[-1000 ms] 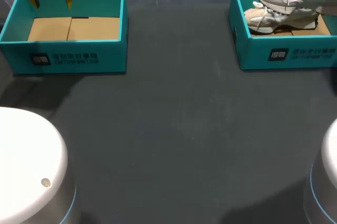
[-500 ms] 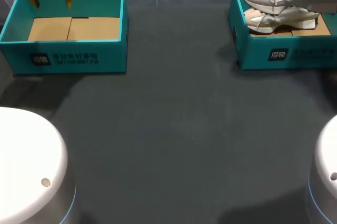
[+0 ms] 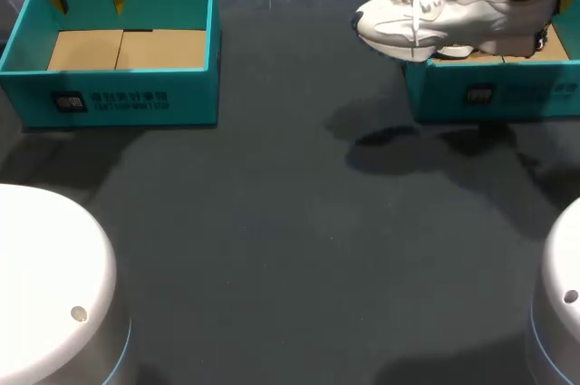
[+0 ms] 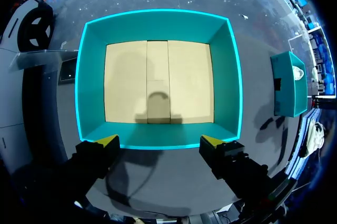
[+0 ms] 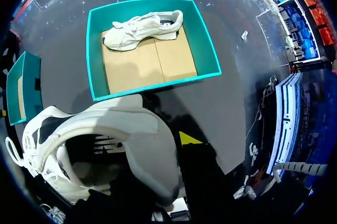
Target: Take the shoe out of the shoebox, open the shoe tongue, remove and reinsert the insole, then place the shoe into the shoebox
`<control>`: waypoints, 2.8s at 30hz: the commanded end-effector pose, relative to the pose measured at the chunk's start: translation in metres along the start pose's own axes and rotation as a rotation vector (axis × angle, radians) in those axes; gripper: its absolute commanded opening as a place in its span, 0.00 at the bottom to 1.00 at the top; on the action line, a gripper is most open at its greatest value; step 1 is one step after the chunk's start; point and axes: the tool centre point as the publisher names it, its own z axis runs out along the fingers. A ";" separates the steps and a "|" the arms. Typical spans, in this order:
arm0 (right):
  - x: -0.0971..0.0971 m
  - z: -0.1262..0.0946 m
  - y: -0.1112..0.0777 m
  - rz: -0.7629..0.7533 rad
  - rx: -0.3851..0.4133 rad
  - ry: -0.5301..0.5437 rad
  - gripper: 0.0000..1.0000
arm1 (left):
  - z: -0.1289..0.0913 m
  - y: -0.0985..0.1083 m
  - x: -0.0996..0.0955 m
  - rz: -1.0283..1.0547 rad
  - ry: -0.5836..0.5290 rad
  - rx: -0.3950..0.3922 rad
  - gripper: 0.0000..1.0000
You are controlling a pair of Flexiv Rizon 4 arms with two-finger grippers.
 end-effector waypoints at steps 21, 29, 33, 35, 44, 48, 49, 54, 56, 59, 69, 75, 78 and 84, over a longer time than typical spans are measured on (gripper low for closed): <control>0.096 0.000 -0.140 0.024 -0.068 0.040 0.00 | 0.000 0.000 0.000 0.000 0.000 0.000 1.00; 0.096 0.000 -0.140 0.024 -0.068 0.040 0.00 | 0.000 0.000 0.000 0.000 0.000 0.000 1.00; 0.096 0.000 -0.140 0.024 -0.068 0.040 0.00 | 0.000 0.000 0.000 0.000 0.000 0.000 1.00; 0.100 -0.001 -0.145 0.027 -0.080 0.035 0.00 | 0.000 0.000 0.000 0.000 0.000 0.000 1.00; 0.153 0.011 -0.202 0.028 -0.108 -0.022 0.00 | 0.000 0.000 0.000 0.000 0.000 0.000 1.00; 0.173 0.024 -0.224 0.042 -0.097 -0.046 0.00 | 0.000 0.000 0.000 0.000 0.000 0.000 1.00; 0.178 0.028 -0.228 0.044 -0.092 -0.034 0.00 | 0.000 0.000 0.000 0.000 0.000 0.000 1.00; 0.199 0.043 -0.247 0.066 -0.093 -0.056 0.00 | 0.000 0.000 0.000 0.000 0.000 0.000 1.00; 0.205 0.049 -0.252 0.065 -0.092 -0.033 0.00 | 0.000 0.000 0.000 0.000 0.000 0.000 1.00; 0.210 0.062 -0.257 0.074 -0.083 -0.030 0.00 | 0.000 0.000 0.000 0.000 0.000 0.000 1.00; 0.224 0.109 -0.271 0.103 -0.079 -0.007 0.00 | 0.000 0.000 0.000 0.000 0.000 0.000 1.00; 0.231 0.134 -0.274 0.108 -0.075 -0.008 0.00 | 0.000 0.000 0.000 0.000 0.000 0.000 1.00; 0.233 0.144 -0.275 0.109 -0.064 -0.012 0.00 | 0.000 0.000 0.000 0.000 0.000 0.000 1.00; 0.236 0.156 -0.275 0.130 -0.053 -0.019 0.00 | 0.000 0.000 0.000 0.000 0.000 0.000 1.00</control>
